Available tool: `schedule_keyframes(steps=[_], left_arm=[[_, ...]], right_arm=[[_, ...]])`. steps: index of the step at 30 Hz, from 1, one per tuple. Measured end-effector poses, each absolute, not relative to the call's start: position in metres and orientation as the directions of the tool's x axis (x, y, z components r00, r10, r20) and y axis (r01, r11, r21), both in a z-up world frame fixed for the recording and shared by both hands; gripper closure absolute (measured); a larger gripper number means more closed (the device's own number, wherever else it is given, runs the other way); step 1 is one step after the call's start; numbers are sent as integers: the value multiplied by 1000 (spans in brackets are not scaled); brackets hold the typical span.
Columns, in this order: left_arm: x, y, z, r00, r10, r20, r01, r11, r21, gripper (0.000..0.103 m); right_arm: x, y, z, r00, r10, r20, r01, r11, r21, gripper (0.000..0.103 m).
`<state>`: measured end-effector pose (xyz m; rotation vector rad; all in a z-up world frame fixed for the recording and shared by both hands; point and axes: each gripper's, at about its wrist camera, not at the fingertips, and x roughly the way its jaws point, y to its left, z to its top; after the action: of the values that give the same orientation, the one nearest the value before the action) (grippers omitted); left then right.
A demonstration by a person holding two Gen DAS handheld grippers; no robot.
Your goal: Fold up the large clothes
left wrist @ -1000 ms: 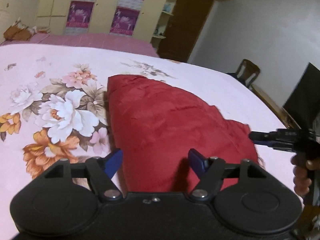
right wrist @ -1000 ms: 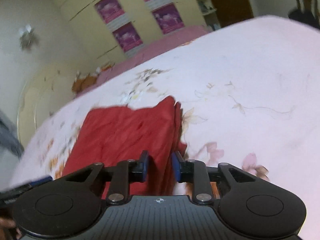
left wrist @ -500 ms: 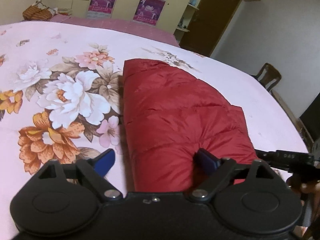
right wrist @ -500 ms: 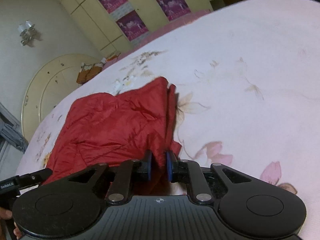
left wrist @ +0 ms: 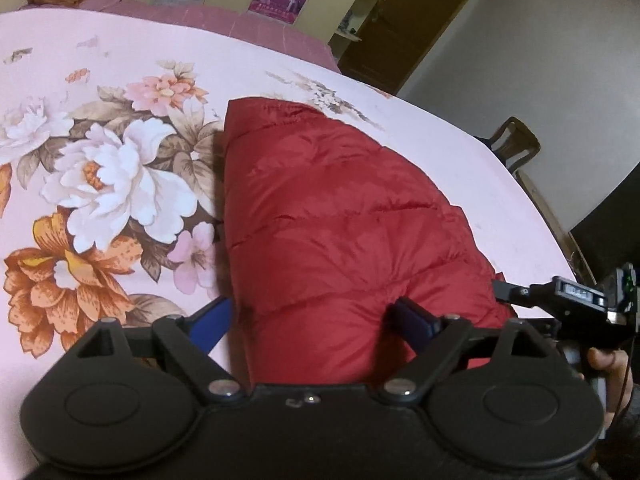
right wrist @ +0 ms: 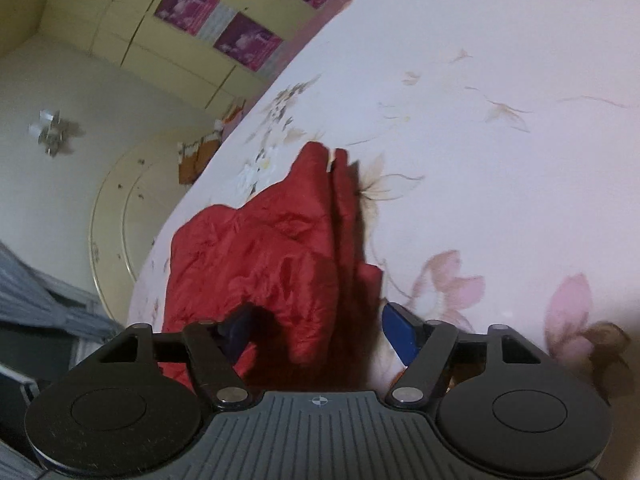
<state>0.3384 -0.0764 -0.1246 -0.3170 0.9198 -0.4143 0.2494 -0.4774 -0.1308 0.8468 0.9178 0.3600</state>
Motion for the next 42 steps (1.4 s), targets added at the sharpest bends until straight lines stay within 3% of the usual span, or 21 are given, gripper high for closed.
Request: schedule_keyframes(steps=[3, 4, 6, 9, 13, 14, 15, 19, 20, 21, 22, 27, 35, 42], left_arm=[[340, -76, -127, 536, -481, -694, 202, 871, -447, 18], [340, -78, -127, 535, -485, -692, 203, 868, -452, 24], [340, -85, -127, 538, -463, -704, 199, 881, -429, 26], [341, -95, -124, 542, -424, -726, 198, 904, -380, 27], [339, -95, -122, 545, -408, -733, 204, 912, -356, 28], [338, -95, -122, 546, -406, -733, 204, 913, -353, 28], [338, -95, -122, 546, -405, -733, 203, 913, -353, 28], [337, -94, -123, 549, -405, -732, 194, 913, -359, 28], [337, -95, -123, 549, -403, -732, 193, 913, -359, 28], [337, -95, -123, 550, -401, -733, 192, 914, -356, 28], [337, -96, -122, 551, -399, -733, 192, 915, -354, 28], [332, -100, -118, 563, -394, -727, 214, 919, -332, 33], [323, -91, -105, 578, -404, -709, 266, 915, -305, 42], [310, -36, -75, 633, -450, -630, 310, 893, -326, 44]], right_arm=[[252, -475, -135, 582, 609, -540, 73, 622, 780, 54], [251, -476, -137, 582, 612, -535, 69, 619, 782, 56], [250, -473, -138, 576, 619, -534, 53, 624, 780, 68], [250, -466, -133, 571, 604, -556, 34, 660, 751, 74], [247, -466, -126, 575, 575, -583, 40, 691, 721, 71], [246, -466, -125, 579, 560, -593, 53, 700, 712, 55], [244, -468, -124, 588, 543, -600, 56, 713, 699, 47], [249, -461, -125, 566, 553, -611, 42, 721, 692, 46], [252, -459, -126, 562, 564, -606, 47, 709, 704, 47], [255, -457, -127, 554, 580, -597, 48, 693, 719, 59], [257, -455, -131, 544, 597, -589, 50, 677, 734, 64], [251, -450, -126, 573, 578, -582, 29, 695, 719, 82], [240, -436, -93, 624, 543, -562, -31, 736, 676, 86], [227, -380, -57, 677, 519, -523, -75, 755, 652, 86]])
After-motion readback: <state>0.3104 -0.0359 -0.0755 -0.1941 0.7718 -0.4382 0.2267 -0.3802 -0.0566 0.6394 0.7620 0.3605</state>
